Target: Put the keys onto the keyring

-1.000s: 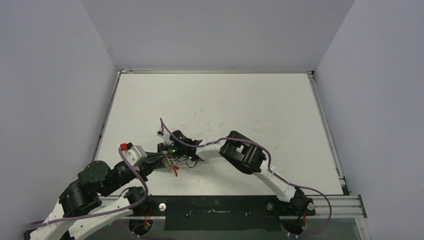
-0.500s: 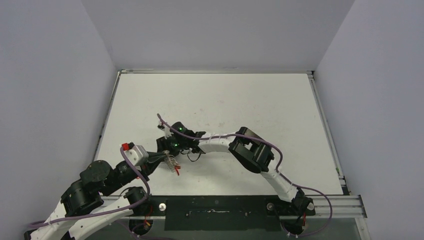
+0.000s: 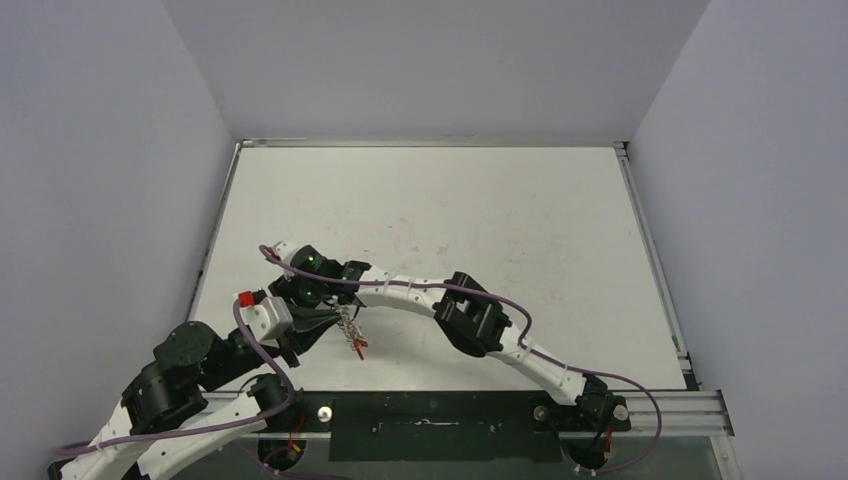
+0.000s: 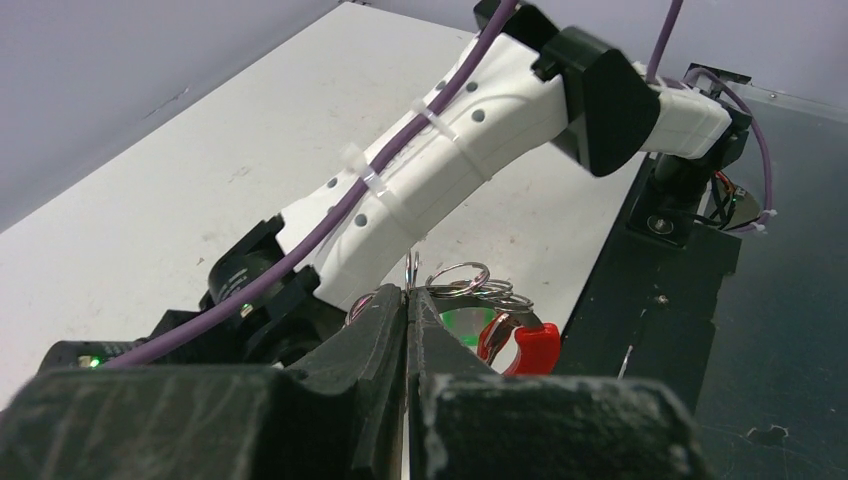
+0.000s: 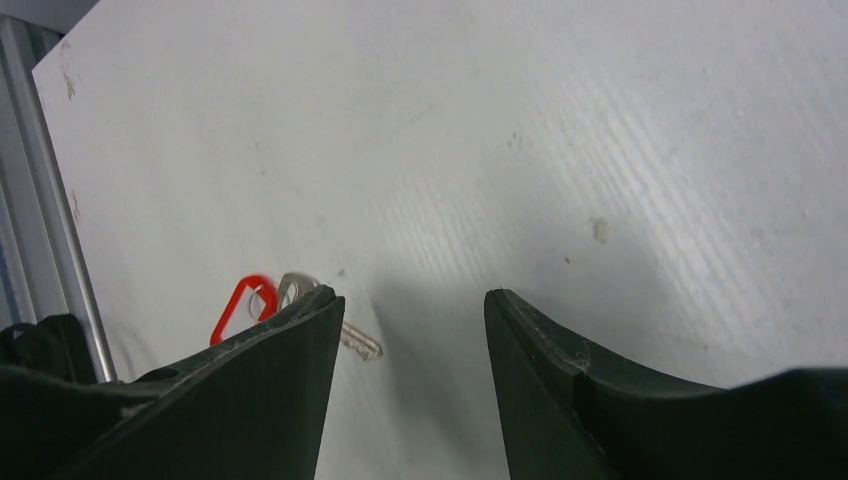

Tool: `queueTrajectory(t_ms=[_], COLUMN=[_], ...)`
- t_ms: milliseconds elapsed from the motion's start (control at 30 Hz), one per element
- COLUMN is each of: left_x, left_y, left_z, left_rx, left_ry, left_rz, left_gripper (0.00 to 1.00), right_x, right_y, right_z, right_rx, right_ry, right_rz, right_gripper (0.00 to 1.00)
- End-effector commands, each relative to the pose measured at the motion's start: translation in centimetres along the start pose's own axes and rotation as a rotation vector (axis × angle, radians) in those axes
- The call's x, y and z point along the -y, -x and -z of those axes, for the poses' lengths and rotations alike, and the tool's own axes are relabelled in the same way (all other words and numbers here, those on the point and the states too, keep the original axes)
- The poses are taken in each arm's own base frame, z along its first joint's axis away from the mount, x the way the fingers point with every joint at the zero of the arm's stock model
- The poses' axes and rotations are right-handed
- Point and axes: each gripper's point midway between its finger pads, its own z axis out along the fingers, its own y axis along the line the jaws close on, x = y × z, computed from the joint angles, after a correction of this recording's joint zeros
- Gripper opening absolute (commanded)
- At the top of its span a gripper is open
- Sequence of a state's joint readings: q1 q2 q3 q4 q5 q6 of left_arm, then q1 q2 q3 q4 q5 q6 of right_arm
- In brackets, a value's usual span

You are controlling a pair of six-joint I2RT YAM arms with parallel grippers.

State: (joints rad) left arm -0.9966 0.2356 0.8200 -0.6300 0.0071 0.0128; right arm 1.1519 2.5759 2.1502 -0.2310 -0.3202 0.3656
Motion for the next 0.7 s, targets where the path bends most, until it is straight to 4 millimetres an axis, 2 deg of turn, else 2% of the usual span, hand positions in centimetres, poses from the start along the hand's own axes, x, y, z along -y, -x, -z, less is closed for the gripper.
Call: queueTrajectory(t_ms=[0,133,300,467,667], left_x=[0.6,0.8,0.7,0.7,0.8], left_y=[3.7,3.9,3.4,3.0,3.3], left_z=[0.3,0.5,0.5,0.4,0.4], left_rx=[0.132,0.151,0.144,0.140,0.157], left_ry=[-0.038,-0.044,-0.038,-0.041,-0.042], left_rz=[-0.007,-0.002,0.002,0.002,0.003], left_gripper=[0.00,0.00,0.00,0.00,0.00], right_x=[2.3,0.3,-1.9,-2.3,-0.8], right_y=[-4.8,-5.1,-7.7,-10.5,-11.5], right_z=[-2.4,-3.1,-3.3,-3.1,-1.9], right_rx=[-0.159,-0.166,-0.223,-0.308,-0.358], right_ry=[-0.071,-0.017,0.028,-0.047,-0.183], right_rz=[0.041,0.077,0.109,0.213,0.278], right_gripper=[0.55,0.54,0.50,0.47,0.43])
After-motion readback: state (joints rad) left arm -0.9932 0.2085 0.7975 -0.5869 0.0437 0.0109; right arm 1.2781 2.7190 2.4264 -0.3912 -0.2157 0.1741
